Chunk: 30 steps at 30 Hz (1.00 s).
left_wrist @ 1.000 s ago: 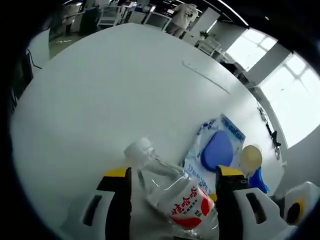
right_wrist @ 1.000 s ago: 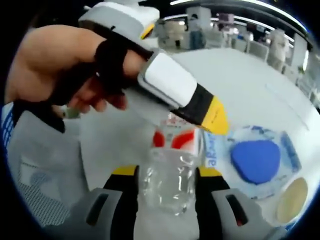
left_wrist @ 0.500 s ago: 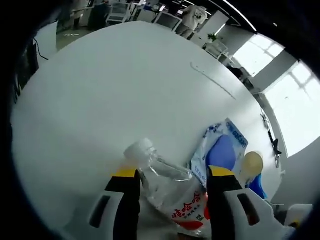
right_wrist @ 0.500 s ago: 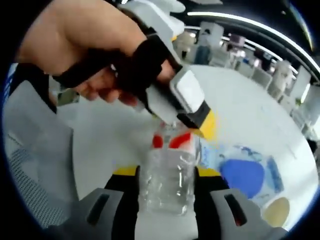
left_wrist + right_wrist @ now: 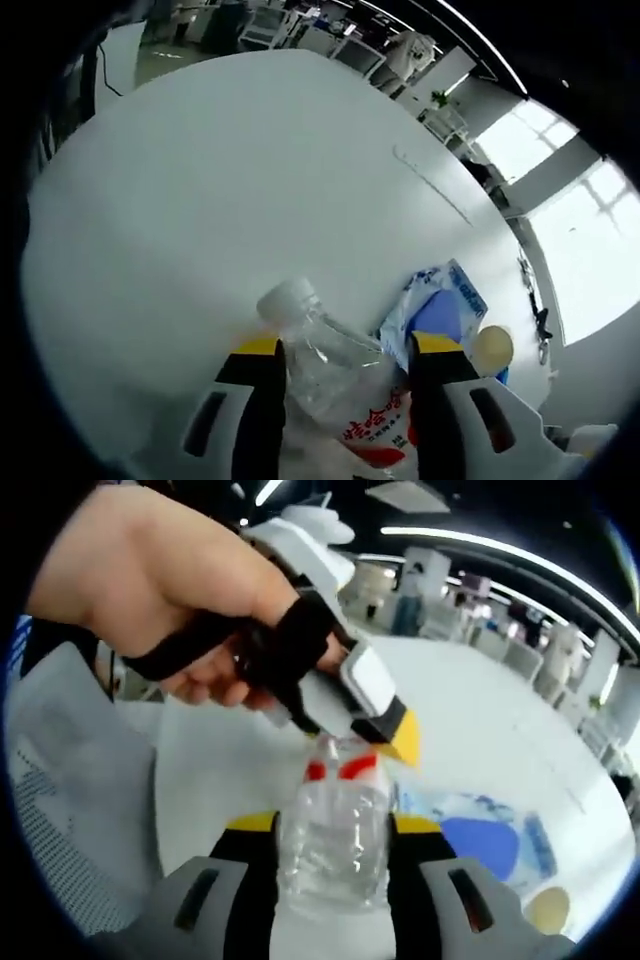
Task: Arrange the tabletop items into an orderly group along one side of the table until the central work area is clear of visible clutter.
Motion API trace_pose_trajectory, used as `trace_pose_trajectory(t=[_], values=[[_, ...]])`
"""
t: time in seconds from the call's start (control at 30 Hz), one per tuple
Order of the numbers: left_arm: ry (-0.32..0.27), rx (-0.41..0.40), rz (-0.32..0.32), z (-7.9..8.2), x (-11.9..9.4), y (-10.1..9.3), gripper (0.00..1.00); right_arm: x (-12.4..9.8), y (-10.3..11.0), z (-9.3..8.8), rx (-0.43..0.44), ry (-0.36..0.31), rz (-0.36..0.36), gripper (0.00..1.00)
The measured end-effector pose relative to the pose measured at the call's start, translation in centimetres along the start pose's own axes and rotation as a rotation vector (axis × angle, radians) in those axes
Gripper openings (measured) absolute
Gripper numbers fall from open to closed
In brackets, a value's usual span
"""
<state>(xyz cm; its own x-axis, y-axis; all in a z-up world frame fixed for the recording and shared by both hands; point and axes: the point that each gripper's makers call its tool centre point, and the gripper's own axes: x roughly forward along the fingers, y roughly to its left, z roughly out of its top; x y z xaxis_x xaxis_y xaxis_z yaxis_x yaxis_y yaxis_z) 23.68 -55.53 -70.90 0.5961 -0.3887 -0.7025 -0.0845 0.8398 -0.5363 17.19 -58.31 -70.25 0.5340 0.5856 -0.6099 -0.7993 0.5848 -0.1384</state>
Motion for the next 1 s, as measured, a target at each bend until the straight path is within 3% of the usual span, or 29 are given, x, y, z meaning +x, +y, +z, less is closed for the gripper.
trace_pose_trajectory(t=[0.23,0.5,0.67,1.0], values=[[-0.115,0.043,0.001,2.4,-1.9,-1.1,0.43,-0.2,-0.6,1.3,0.004,-0.034,-0.013,0.38],[-0.216,0.204,0.026,4.2,-4.0,-3.3,0.40,-0.7,-1.1,2.0,0.052,-0.059,-0.050,0.38],[-0.252,0.270,0.023,5.0,-4.8,-4.2,0.38,-0.8,-1.5,2.4,0.088,-0.066,-0.070,0.37],[-0.314,0.482,0.021,6.3,-6.2,-6.2,0.37,-0.7,-2.0,3.5,0.210,-0.089,-0.084,0.36]])
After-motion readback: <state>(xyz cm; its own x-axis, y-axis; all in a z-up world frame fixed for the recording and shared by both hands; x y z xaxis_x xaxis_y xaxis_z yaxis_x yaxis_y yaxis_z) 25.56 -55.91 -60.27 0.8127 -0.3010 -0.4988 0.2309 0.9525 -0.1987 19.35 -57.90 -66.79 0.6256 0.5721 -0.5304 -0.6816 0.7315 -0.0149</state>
